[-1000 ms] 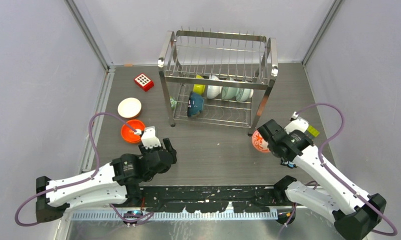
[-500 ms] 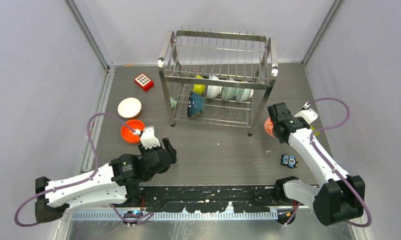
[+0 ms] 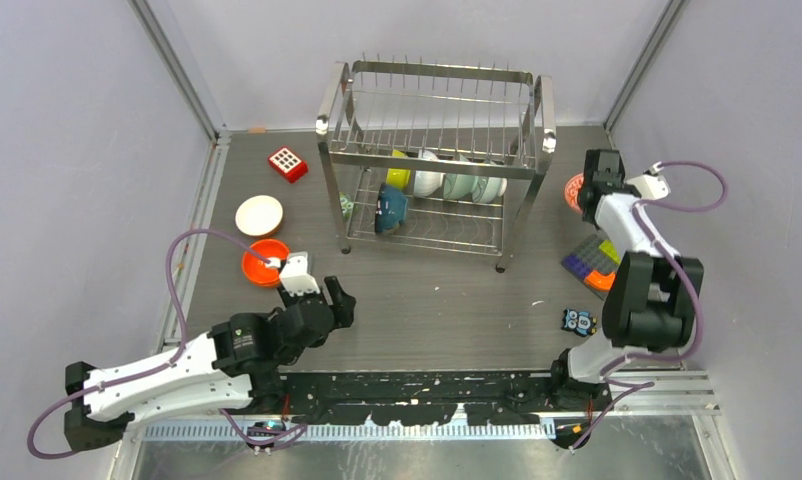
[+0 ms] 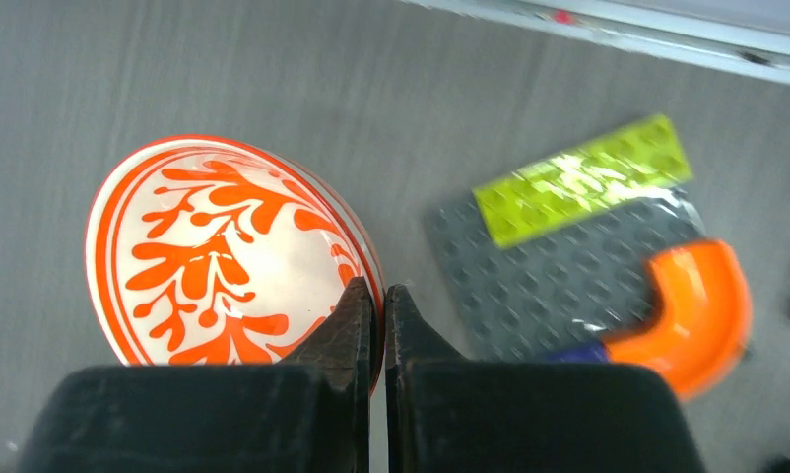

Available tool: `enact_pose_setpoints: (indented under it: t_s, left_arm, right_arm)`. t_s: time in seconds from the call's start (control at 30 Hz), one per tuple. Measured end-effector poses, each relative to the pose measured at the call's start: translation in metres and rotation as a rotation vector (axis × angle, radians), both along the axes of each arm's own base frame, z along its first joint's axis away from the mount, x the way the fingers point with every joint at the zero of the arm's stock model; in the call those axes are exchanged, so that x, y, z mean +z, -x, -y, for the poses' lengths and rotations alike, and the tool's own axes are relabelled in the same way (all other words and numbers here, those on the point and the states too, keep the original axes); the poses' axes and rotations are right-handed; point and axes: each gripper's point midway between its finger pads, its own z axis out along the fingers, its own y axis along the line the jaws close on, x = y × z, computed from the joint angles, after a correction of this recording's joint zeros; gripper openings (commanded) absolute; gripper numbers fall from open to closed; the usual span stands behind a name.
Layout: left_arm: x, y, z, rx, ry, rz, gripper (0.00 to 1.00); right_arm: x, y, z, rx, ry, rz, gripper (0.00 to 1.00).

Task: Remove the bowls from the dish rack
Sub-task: Place the bowl at the center of the board.

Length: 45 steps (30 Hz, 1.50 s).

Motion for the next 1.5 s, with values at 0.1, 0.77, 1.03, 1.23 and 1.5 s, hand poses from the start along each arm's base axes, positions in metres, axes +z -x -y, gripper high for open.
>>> enact_pose_setpoints:
  t_s: [0.1,0.77,1.03,1.23,1.5]
  left_arm:
    - [0.0,-0.002,-0.001,-0.001,-0.009,0.016,0.69]
    - [-0.009,-0.014,-0.012,0.072,-0.044,0.078,0.68]
    - [-0.01,-0.012,-0.015,0.089,-0.032,0.067,0.69]
    - [-0.014,-0.01,-0.02,0.097,-0.05,0.052,0.69]
    - [-0.012,-0.006,-0.021,0.085,-0.046,0.029,0.69]
  right_arm:
    - [-0.003,-0.037,0.018,-0.002,-0.012,0.018,0.01]
    - [-0.063,-0.127,0.053,0.14,-0.155,-0.049,0.01]
    - [-0.062,-0.133,0.05,0.182,-0.157,-0.051,0.46]
    - [-0.061,-0.134,0.048,0.207,-0.158,-0.053,0.58]
    - [-0.011,-0.126,0.042,0.228,-0.142,0.021,0.66]
